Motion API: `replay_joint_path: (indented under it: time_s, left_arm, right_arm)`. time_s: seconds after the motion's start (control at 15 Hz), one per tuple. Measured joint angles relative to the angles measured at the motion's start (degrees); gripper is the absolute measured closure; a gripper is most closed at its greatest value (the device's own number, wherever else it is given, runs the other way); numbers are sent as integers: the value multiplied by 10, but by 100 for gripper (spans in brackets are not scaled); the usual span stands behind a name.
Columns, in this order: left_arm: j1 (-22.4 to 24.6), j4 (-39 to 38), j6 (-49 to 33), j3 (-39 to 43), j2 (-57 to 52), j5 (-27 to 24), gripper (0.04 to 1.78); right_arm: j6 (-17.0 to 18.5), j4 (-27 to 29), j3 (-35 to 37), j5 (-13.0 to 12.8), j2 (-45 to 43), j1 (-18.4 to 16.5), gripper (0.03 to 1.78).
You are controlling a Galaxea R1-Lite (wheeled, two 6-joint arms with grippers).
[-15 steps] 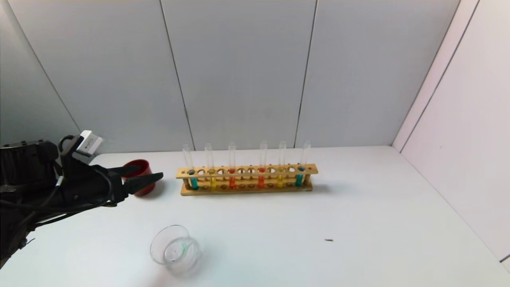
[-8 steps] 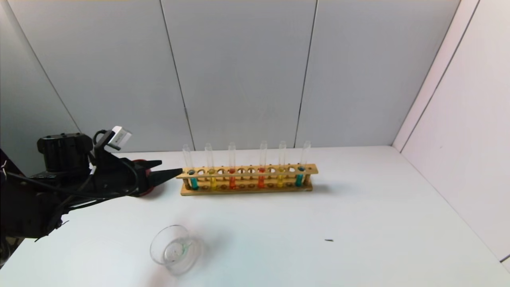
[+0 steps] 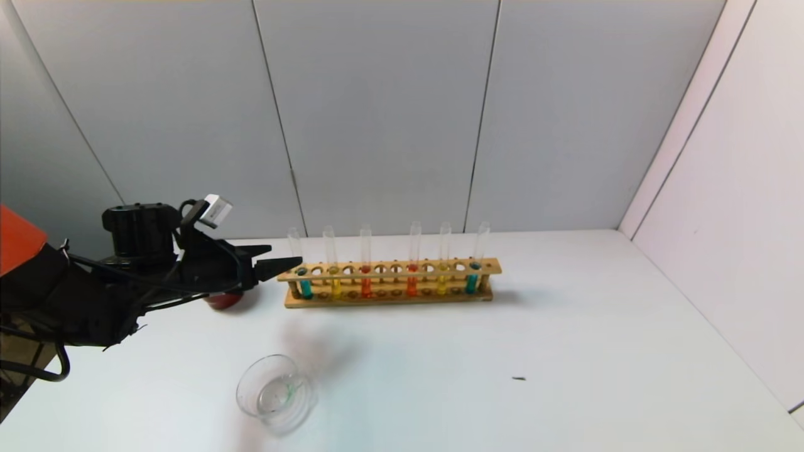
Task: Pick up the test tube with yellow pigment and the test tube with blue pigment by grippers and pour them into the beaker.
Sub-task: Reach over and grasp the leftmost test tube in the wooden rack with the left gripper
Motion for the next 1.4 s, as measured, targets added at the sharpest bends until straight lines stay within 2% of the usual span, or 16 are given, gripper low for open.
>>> replay_joint_path:
  time_s: [0.73, 1.4]
  left_arm:
    - [-20, 21, 4, -63, 39, 3, 7]
    - [-35, 21, 10, -84, 56, 10, 10]
  right_arm:
    - [0, 0, 0, 0, 0, 0, 7]
    - [0, 0, 0, 0, 0, 0, 7]
